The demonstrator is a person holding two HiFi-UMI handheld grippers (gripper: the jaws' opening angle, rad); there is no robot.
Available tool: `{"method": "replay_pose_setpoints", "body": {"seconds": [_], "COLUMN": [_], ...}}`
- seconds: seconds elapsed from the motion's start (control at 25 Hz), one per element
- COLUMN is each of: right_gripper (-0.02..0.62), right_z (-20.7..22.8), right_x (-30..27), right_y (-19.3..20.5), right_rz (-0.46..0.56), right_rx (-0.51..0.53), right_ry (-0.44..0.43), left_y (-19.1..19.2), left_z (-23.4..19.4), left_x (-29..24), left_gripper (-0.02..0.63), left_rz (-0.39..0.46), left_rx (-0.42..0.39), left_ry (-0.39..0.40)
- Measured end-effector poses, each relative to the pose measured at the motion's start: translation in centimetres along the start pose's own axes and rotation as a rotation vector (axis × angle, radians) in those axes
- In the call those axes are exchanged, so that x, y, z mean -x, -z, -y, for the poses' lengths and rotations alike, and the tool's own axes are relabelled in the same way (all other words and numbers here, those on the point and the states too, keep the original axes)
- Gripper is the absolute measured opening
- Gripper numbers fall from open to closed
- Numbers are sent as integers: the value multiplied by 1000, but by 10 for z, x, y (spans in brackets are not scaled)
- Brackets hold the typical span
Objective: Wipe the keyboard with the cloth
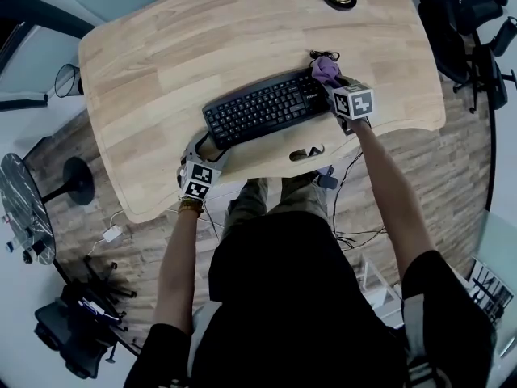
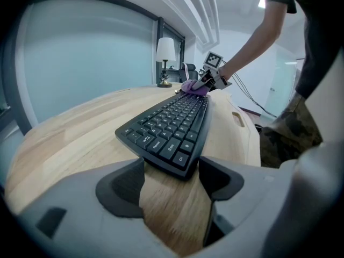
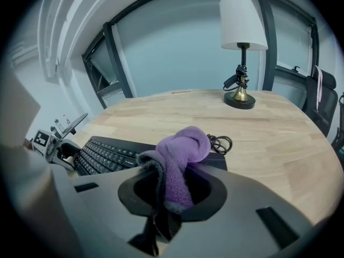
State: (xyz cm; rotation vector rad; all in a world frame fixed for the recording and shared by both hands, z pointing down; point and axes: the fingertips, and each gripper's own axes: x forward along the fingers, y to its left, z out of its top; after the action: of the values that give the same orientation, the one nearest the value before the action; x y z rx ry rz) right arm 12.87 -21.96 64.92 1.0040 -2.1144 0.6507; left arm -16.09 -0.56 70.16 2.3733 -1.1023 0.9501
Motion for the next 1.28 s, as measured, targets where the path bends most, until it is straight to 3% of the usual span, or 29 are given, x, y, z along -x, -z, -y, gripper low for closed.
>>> {"method": "replay_pose_setpoints", "body": {"seconds": [1.0, 1.28], "right_gripper": [64, 64], "right_z": [-73, -106], "right_x": [-18, -24], "right_y": [-6, -6], "right_rz": [45, -1], "right_rx": [-87, 23], "right_ry": [-49, -128], "left_y": [-3, -5], "left_z": [2, 3], "left_x": [-2, -2], "left_gripper": [328, 328], "left_rz": [13, 10], "left_rx": [-10, -10], "left_ry": [2, 1]}}
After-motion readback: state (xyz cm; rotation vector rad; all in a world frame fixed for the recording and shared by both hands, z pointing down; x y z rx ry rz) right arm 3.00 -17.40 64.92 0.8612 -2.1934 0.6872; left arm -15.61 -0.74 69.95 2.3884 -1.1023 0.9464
